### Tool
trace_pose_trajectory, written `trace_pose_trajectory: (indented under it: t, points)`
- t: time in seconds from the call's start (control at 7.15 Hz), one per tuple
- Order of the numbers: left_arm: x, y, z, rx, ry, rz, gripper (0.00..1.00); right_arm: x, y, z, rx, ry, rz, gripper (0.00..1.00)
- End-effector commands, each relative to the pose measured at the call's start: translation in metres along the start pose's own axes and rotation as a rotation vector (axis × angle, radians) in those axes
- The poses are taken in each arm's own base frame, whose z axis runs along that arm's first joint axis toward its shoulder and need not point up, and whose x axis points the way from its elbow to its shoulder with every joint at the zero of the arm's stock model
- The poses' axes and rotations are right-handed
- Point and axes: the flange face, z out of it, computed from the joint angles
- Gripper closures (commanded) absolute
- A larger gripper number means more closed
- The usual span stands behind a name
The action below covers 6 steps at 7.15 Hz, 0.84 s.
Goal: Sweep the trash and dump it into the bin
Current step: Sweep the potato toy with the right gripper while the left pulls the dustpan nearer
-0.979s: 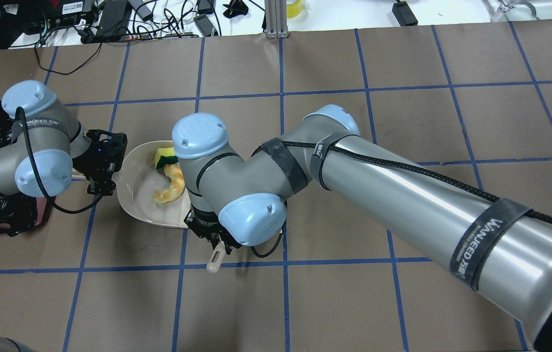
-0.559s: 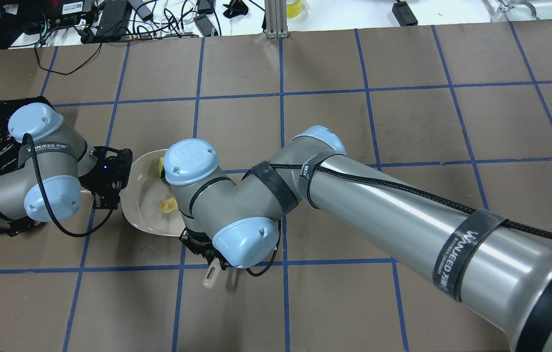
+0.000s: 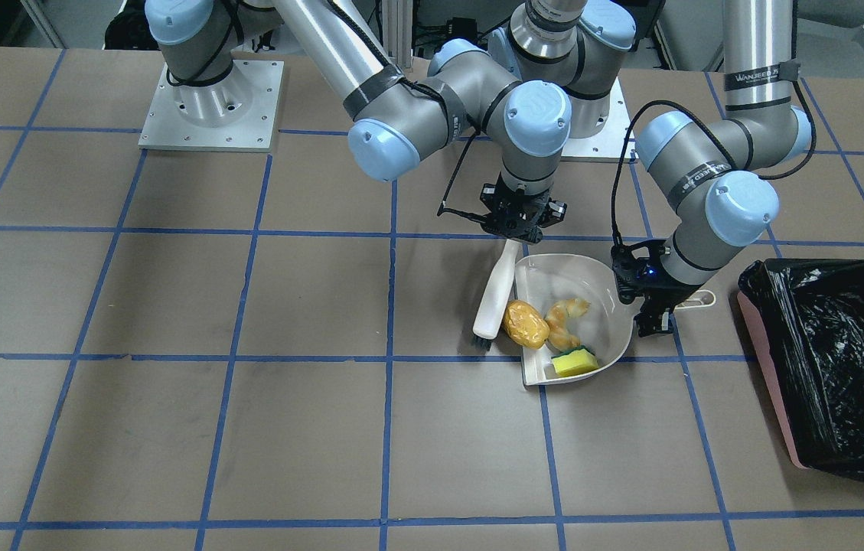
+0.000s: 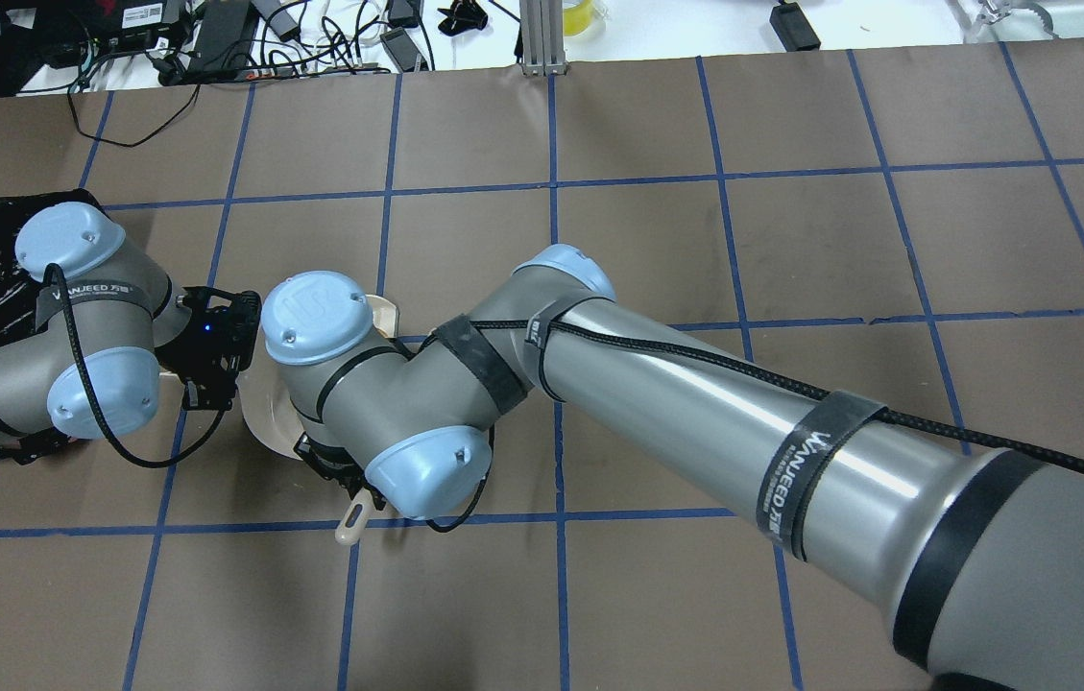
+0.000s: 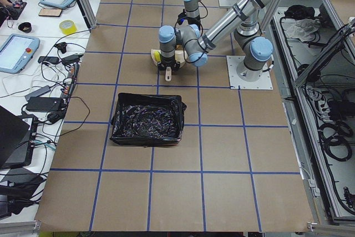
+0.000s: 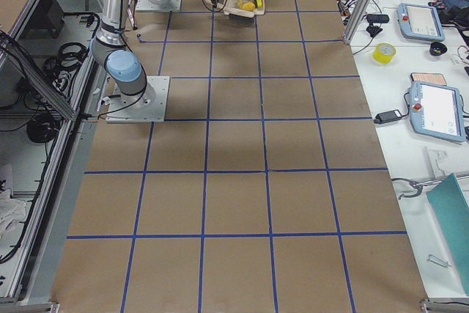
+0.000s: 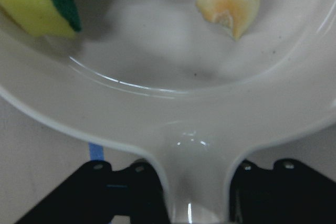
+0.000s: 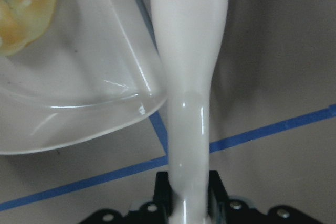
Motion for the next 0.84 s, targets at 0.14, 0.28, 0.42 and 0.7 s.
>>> trace_pose_trajectory:
  t: [0.14, 0.28, 0.42, 0.7]
  points:
    - [-0.004, 0.002, -0.008, -0.006, -0.01, -0.001, 1.0, -0.02, 0.008, -0.009, -0.009, -0.016, 0.007, 1.0]
    - [-0.005, 0.001, -0.009, -0.007, -0.012, 0.001, 1.0, -0.026, 0.009, -0.018, -0.005, -0.033, 0.005, 1.0]
    - [-0.007, 0.002, -0.009, -0.007, -0.013, -0.001, 1.0, -0.029, 0.012, -0.019, -0.005, -0.037, 0.009, 1.0]
    - [-0.017, 0.006, -0.017, -0.006, -0.015, -0.002, 1.0, -0.039, 0.022, -0.029, -0.029, -0.072, 0.006, 1.0]
